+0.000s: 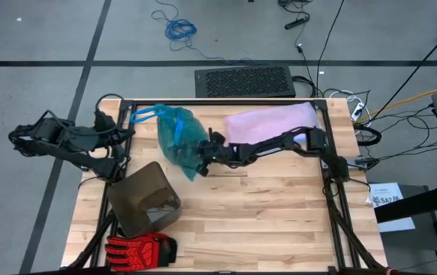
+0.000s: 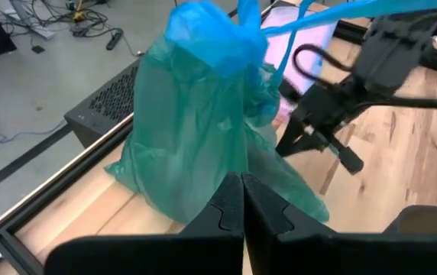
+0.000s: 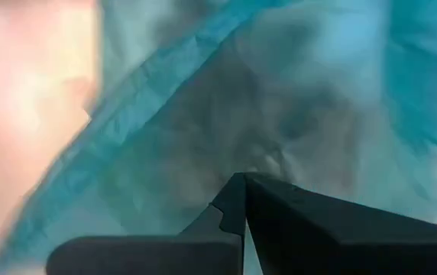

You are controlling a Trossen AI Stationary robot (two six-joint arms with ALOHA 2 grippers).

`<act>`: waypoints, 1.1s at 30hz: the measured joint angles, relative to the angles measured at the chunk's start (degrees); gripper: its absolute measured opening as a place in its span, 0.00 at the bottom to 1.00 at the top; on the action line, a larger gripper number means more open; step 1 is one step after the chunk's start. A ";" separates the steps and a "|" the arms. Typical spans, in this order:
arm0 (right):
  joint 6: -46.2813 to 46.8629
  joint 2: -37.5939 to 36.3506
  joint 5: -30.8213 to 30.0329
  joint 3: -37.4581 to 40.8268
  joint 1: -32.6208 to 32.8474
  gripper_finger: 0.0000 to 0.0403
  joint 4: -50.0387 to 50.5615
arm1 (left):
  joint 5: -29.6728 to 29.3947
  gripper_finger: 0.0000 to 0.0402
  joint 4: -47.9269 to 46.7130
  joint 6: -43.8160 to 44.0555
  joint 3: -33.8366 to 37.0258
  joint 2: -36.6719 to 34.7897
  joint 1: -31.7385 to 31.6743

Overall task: Place trash/remove bag and relplace
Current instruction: Remove the trash bag from the trash bin

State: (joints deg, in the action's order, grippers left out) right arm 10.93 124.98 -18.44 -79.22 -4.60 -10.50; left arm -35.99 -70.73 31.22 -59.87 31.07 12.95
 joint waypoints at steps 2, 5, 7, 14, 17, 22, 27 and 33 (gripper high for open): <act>1.64 2.04 3.58 -0.38 -1.21 0.00 -4.98 | 0.00 0.00 -0.11 0.00 0.12 0.02 -0.01; 3.03 6.39 6.20 -5.42 -3.01 0.00 -6.00 | 0.69 0.00 0.45 -0.02 0.10 0.02 0.00; 1.85 9.54 7.15 -11.05 -3.92 0.00 -5.42 | 1.08 0.00 1.53 -0.02 0.10 0.02 -0.02; -2.55 21.07 10.06 -35.36 -6.07 0.00 6.31 | 1.29 0.00 1.77 -0.08 0.10 0.02 -0.02; -2.81 24.77 11.42 -43.45 -6.48 0.00 10.44 | 1.31 0.00 1.79 -0.43 0.10 0.01 -0.01; -6.39 23.80 11.04 -46.20 -5.73 0.00 15.55 | 1.51 0.00 2.86 -2.14 0.10 -0.16 0.00; -8.72 19.00 11.37 -46.16 -4.56 0.00 25.78 | 1.46 0.00 3.57 -4.87 0.10 -0.66 -0.02; -11.16 10.88 11.30 -46.16 -3.51 0.00 41.84 | 1.39 0.00 4.48 -5.03 0.08 -1.02 0.00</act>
State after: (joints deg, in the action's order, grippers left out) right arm -0.23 135.87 -7.14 -125.38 -8.12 31.35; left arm -34.60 -66.25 26.19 -59.79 30.05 12.95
